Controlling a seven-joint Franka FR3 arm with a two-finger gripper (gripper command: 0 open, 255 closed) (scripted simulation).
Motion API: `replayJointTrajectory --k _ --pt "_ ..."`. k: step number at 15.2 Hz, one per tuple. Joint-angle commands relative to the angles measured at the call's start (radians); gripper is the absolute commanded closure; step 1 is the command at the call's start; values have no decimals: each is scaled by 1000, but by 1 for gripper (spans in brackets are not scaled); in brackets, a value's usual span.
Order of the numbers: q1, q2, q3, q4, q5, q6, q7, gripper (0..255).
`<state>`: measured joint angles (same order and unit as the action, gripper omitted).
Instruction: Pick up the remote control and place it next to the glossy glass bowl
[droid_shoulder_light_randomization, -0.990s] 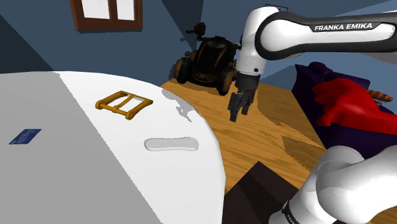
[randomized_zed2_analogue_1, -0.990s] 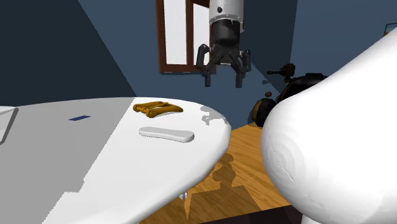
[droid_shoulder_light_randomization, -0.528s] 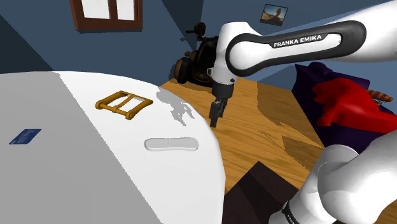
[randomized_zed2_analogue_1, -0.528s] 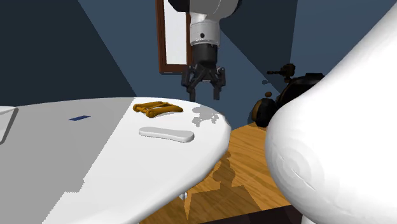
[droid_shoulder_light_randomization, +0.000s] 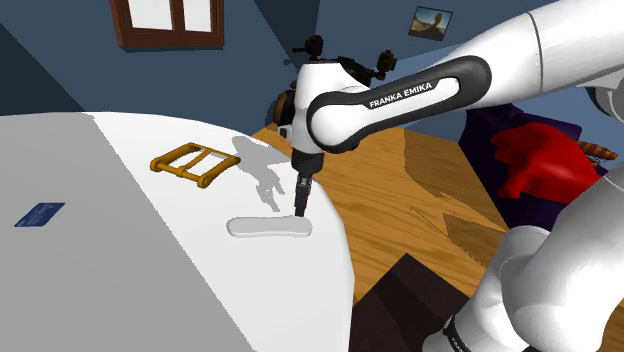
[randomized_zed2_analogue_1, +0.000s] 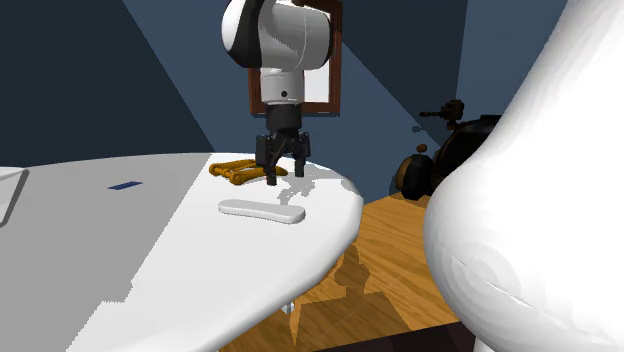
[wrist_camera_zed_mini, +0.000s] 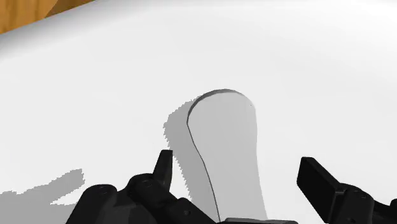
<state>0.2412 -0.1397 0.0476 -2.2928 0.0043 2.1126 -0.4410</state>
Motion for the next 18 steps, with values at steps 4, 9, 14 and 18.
replayJointTrajectory --k 4,9,14,18 --pt "45 140 39 73 -29 104 -116 0" --pt "51 191 45 62 -40 171 -128 0" --pt "51 221 44 45 -45 218 -125 0" --pt "51 221 44 45 -45 218 -125 0"
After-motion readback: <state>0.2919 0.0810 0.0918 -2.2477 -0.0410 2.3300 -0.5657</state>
